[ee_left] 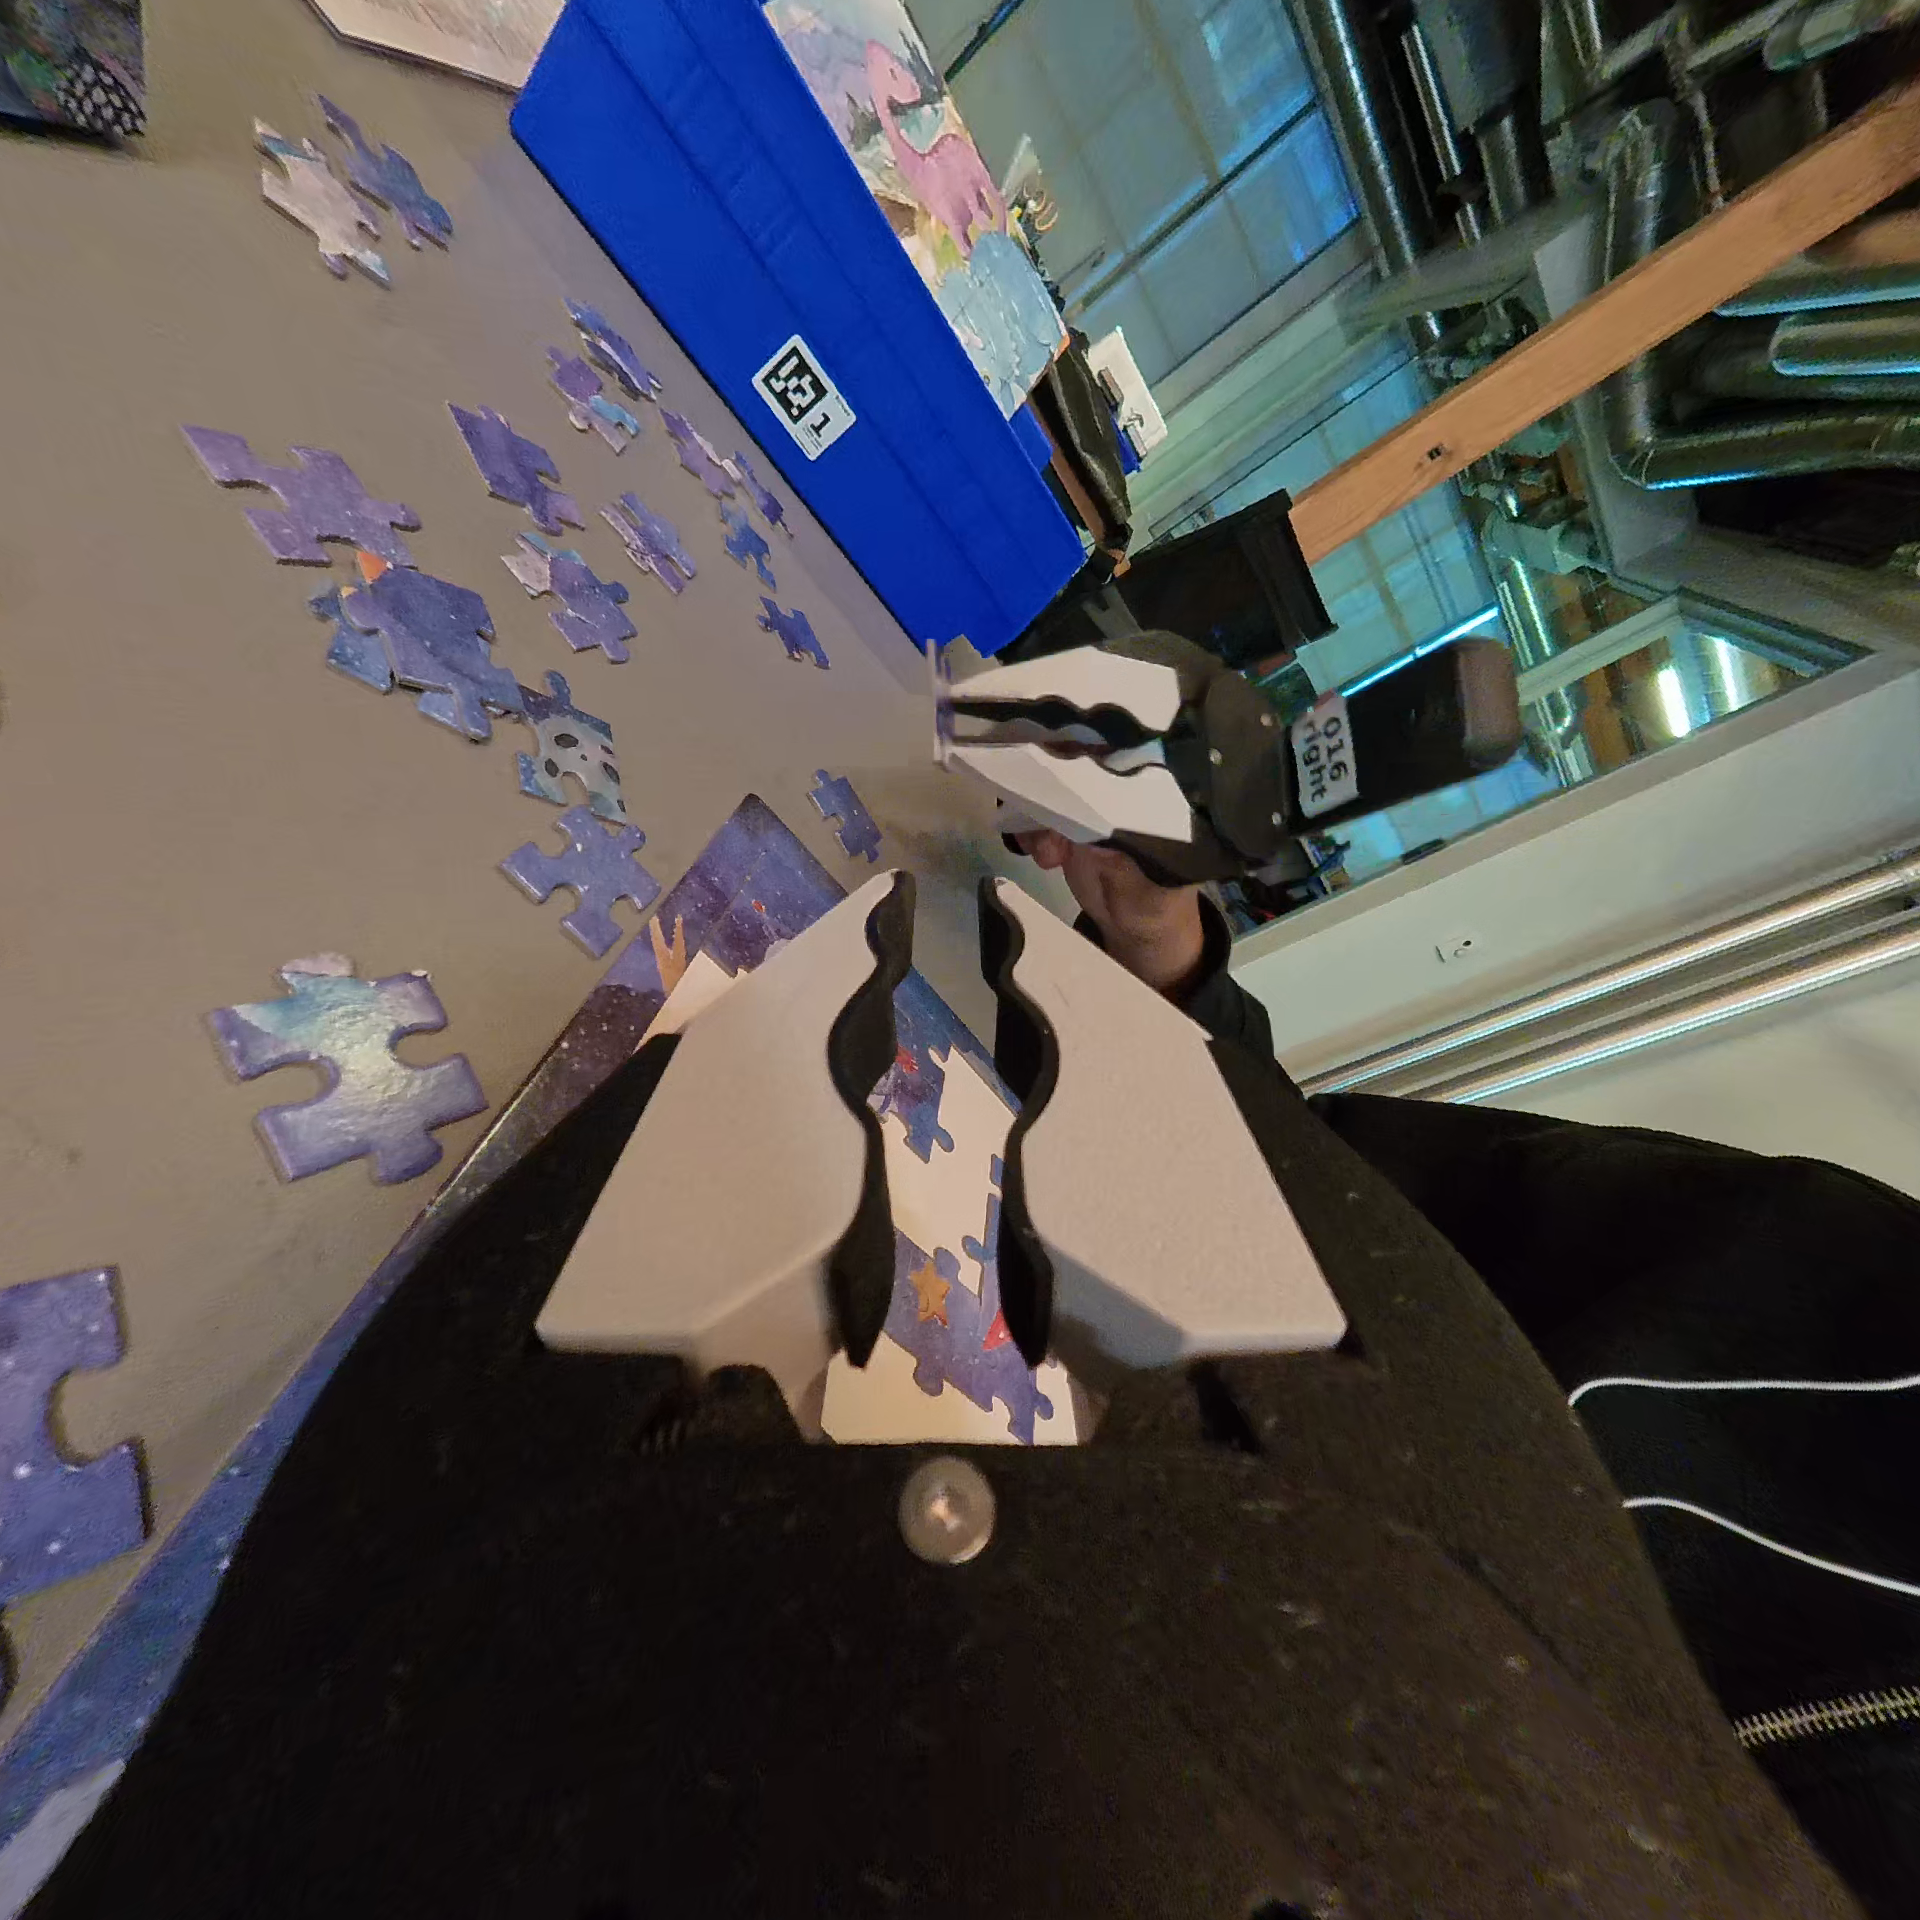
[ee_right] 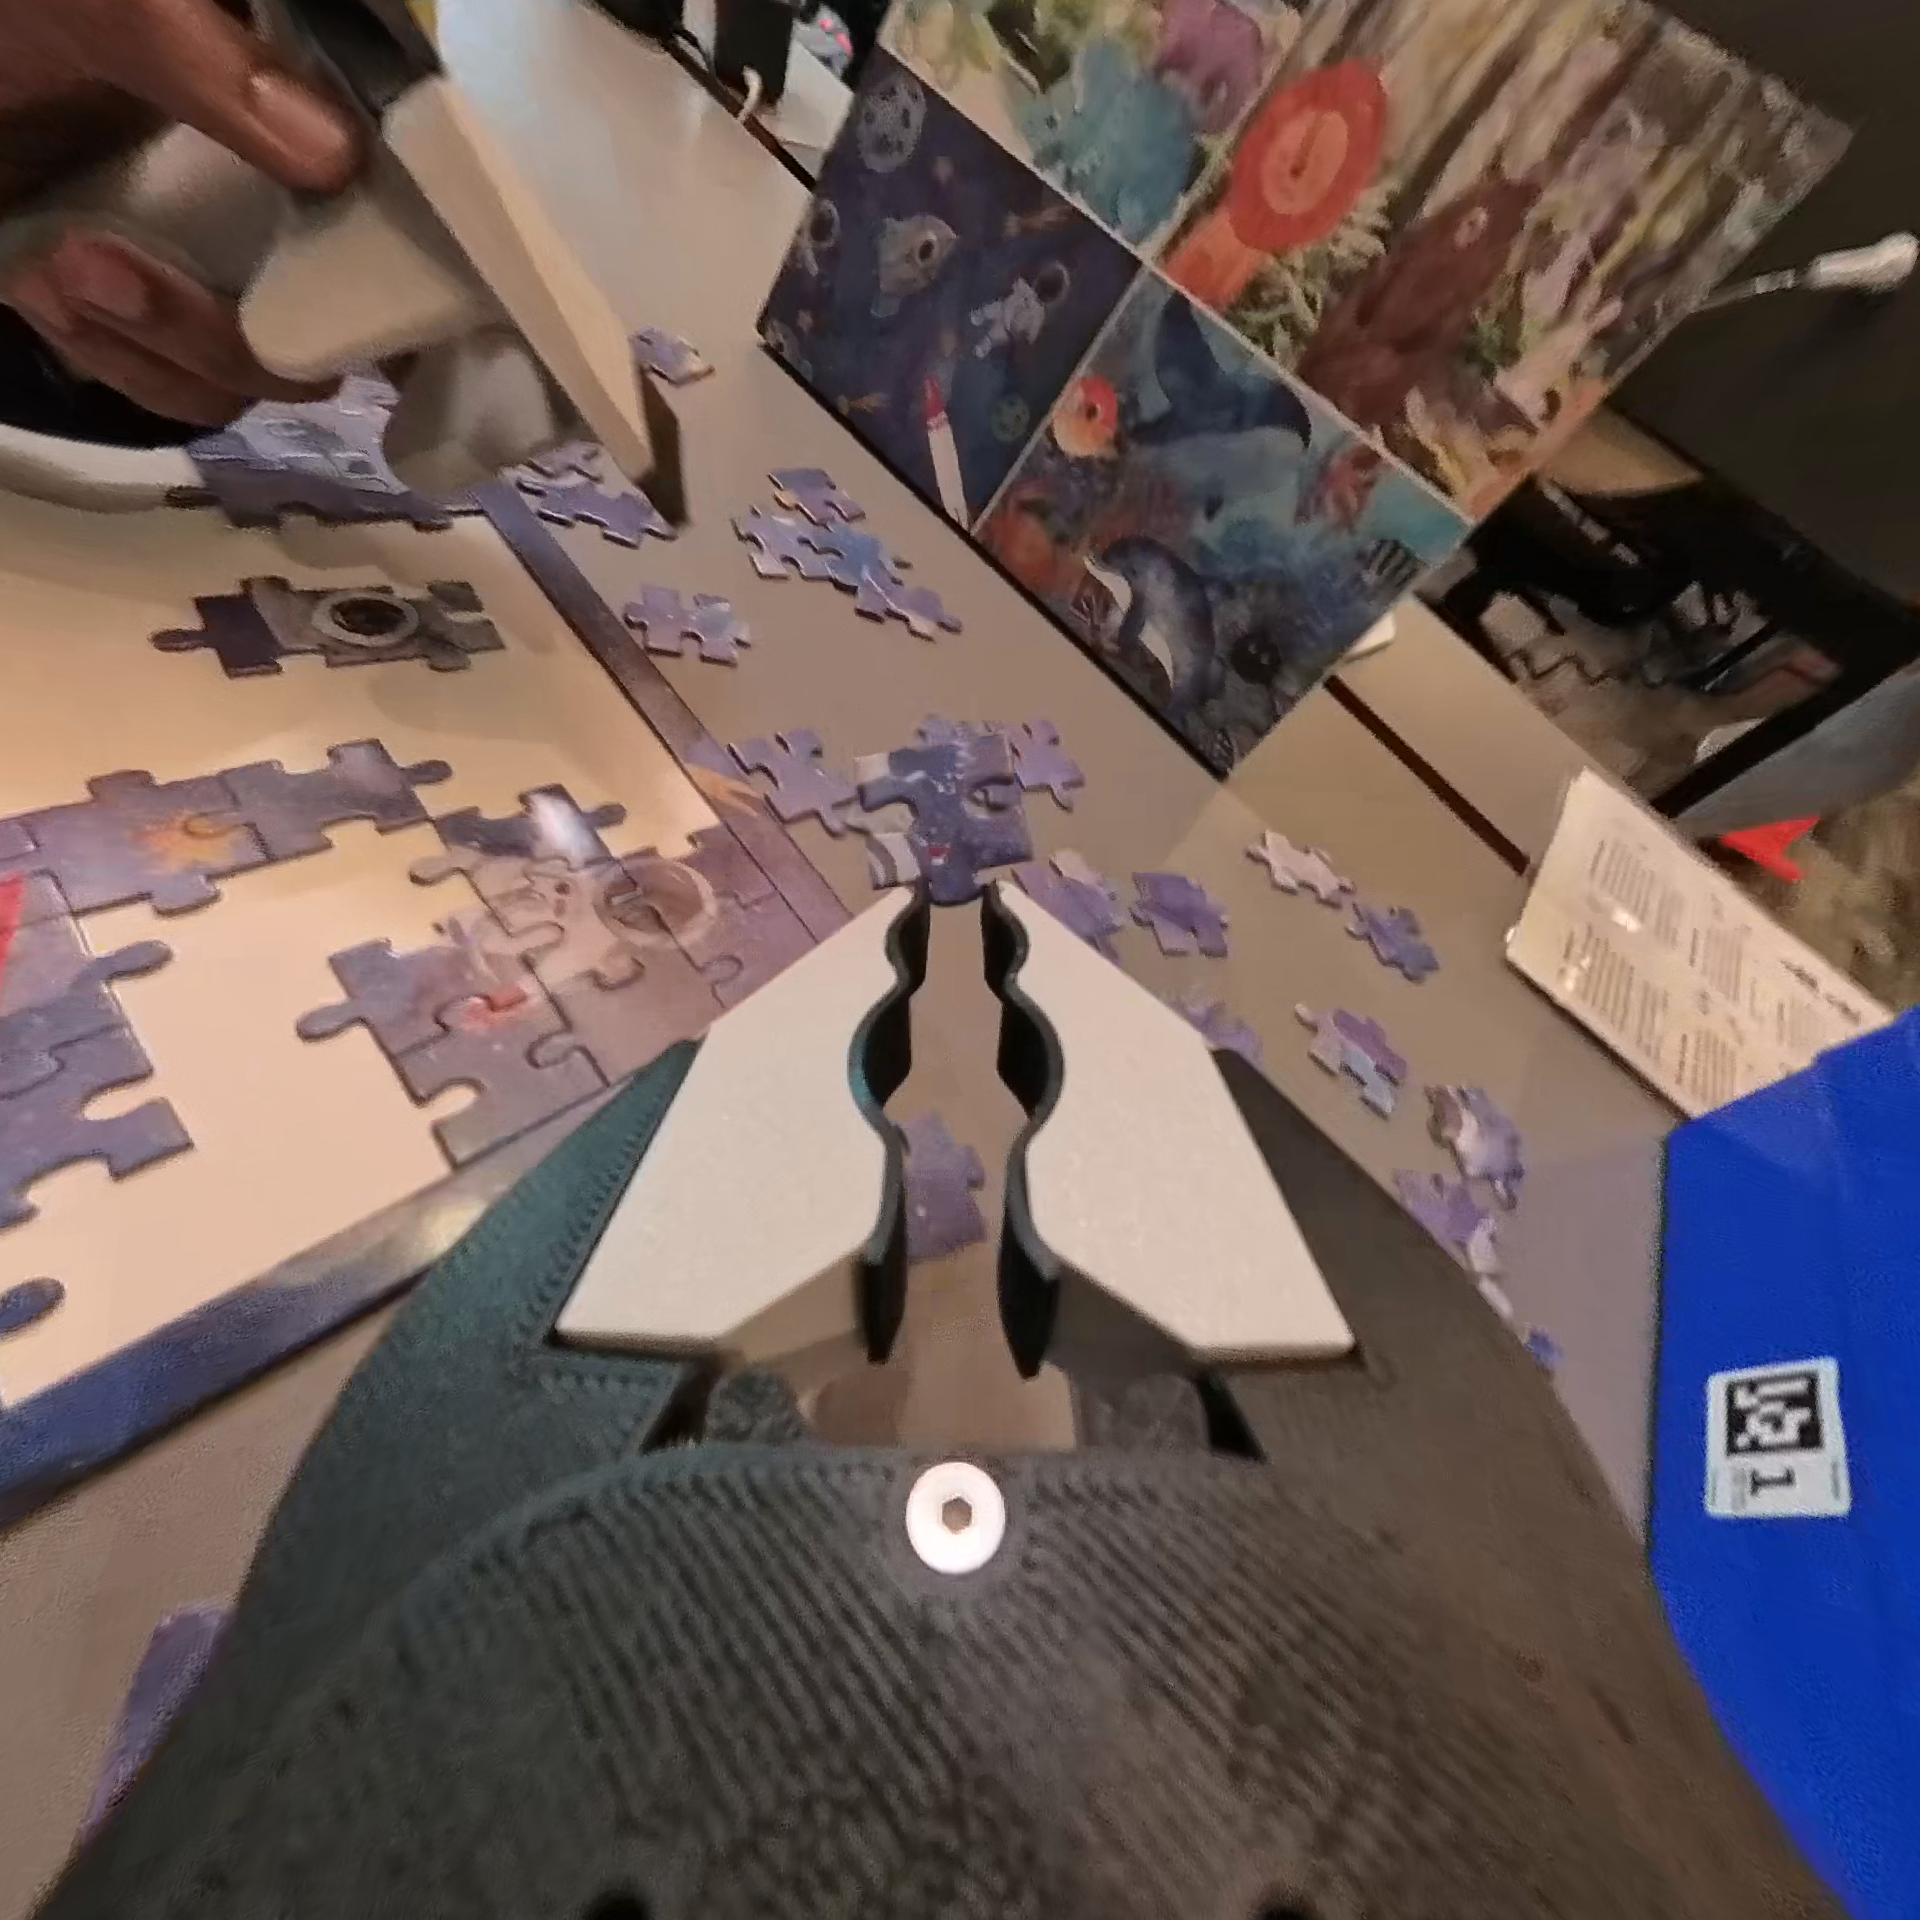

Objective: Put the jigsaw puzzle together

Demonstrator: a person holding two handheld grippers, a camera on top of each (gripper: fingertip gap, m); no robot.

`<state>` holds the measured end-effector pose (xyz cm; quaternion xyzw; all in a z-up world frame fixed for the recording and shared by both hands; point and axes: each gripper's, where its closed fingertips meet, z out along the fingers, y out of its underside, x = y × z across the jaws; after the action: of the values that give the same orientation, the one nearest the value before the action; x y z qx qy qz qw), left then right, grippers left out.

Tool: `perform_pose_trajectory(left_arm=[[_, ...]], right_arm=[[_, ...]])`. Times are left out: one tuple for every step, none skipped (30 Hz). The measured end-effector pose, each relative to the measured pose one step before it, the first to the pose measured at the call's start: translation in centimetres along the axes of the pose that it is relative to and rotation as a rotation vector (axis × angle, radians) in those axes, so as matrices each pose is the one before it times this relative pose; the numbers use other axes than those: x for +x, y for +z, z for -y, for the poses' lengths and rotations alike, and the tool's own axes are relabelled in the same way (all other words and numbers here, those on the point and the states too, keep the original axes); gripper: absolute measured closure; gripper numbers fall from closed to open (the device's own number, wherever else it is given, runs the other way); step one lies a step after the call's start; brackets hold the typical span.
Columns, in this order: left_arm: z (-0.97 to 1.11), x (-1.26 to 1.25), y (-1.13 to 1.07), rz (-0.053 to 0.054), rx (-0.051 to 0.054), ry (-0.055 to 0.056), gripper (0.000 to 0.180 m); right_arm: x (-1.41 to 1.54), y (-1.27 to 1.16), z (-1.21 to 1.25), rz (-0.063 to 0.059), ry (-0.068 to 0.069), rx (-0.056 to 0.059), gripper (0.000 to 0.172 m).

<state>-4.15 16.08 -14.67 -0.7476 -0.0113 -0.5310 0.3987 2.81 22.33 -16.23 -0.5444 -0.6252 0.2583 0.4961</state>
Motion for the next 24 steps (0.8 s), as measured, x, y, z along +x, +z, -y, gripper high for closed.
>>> perform_pose_trajectory(left_arm=[[0.011,0.076,0.007,-0.0024,0.0003,0.0005,0.171],[-0.014,0.055,0.024,-0.0007,-0.0006,0.0018,0.171],[-0.005,0.049,0.023,0.0002,-0.0013,0.0025,0.170],[-0.009,0.032,0.012,0.0008,-0.0010,0.0027,0.170],[0.015,0.041,-0.013,0.0005,-0.0002,0.0018,0.170],[0.051,0.111,-0.035,-0.0024,0.0019,0.0015,0.170],[0.106,0.143,-0.055,-0.0035,0.0046,0.0020,0.170],[0.135,0.158,-0.085,-0.0028,0.0058,0.0036,0.170],[0.139,0.151,-0.094,-0.0017,0.0056,0.0051,0.170],[0.159,0.159,-0.099,-0.0010,0.0061,0.0067,0.169],[0.169,0.120,-0.107,0.0010,0.0068,0.0080,0.169],[0.170,0.079,-0.114,0.0026,0.0068,0.0089,0.169],[0.166,0.065,-0.110,0.0026,0.0072,0.0087,0.169],[0.197,0.089,-0.113,0.0016,0.0089,0.0082,0.168],[0.234,0.155,-0.130,0.0011,0.0116,0.0107,0.168],[0.290,0.242,-0.146,0.0027,0.0137,0.0145,0.167],[0.390,0.478,-0.192,0.0007,0.0162,0.0189,0.167],[0.588,0.902,-0.238,-0.0117,0.0267,0.0317,0.166],[0.764,1.026,-0.227,-0.0114,0.0421,0.0369,0.167],[0.716,1.000,-0.104,-0.0081,0.0407,0.0149,0.167],[0.485,1.371,0.020,-0.0327,0.0189,-0.0010,0.167],[0.263,1.496,0.149,-0.0393,0.0019,-0.0010,0.165],[0.077,1.231,0.209,-0.0191,-0.0084,0.0102,0.162],[-0.095,0.914,0.174,0.0046,-0.0152,0.0221,0.161]], right_arm=[[0.403,-0.183,-0.524,0.0110,0.0300,-0.0116,0.163],[0.366,-0.222,-0.325,0.0088,0.0290,-0.0050,0.163],[0.262,-0.229,-0.062,0.0086,0.0251,0.0062,0.163],[0.120,-0.207,0.081,0.0099,0.0212,0.0106,0.164],[0.021,-0.148,0.039,0.0100,0.0164,0.0055,0.164],[0.013,-0.092,-0.148,0.0044,0.0125,-0.0065,0.164],[0.114,-0.056,-0.367,-0.0047,0.0092,-0.0190,0.163],[0.164,-0.092,-0.475,-0.0099,0.0045,-0.0227,0.163],[0.168,-0.170,-0.444,-0.0129,0.0035,-0.0160,0.163],[0.151,-0.300,-0.375,-0.0126,0.0090,-0.0056,0.164],[0.105,-0.419,-0.338,-0.0080,0.0178,0.0031,0.164],[0.028,-0.510,-0.348,-0.0028,0.0258,0.0077,0.164],[0.008,-0.572,-0.365,-0.0010,0.0287,0.0081,0.164],[0.066,-0.642,-0.377,-0.0049,0.0247,0.0064,0.164],[0.160,-0.696,-0.274,-0.0137,0.0168,0.0060,0.164],[0.222,-0.730,-0.111,-0.0216,0.0094,0.0114,0.164],[0.196,-0.721,0.003,-0.0244,0.0022,0.0188,0.164],[0.086,-0.711,0.062,-0.0212,-0.0052,0.0204,0.164],[-0.071,-0.653,0.100,-0.0121,-0.0124,0.0197,0.164],[-0.133,-0.596,0.107,-0.0058,-0.0138,0.0187,0.164],[-0.168,-0.547,0.032,0.0003,-0.0117,0.0130,0.164],[-0.209,-0.476,-0.024,0.0081,-0.0102,0.0084,0.164],[-0.315,-0.397,-0.033,0.0173,-0.0096,0.0055,0.164],[-0.409,-0.297,-0.064,0.0267,-0.0094,0.0026,0.164]])
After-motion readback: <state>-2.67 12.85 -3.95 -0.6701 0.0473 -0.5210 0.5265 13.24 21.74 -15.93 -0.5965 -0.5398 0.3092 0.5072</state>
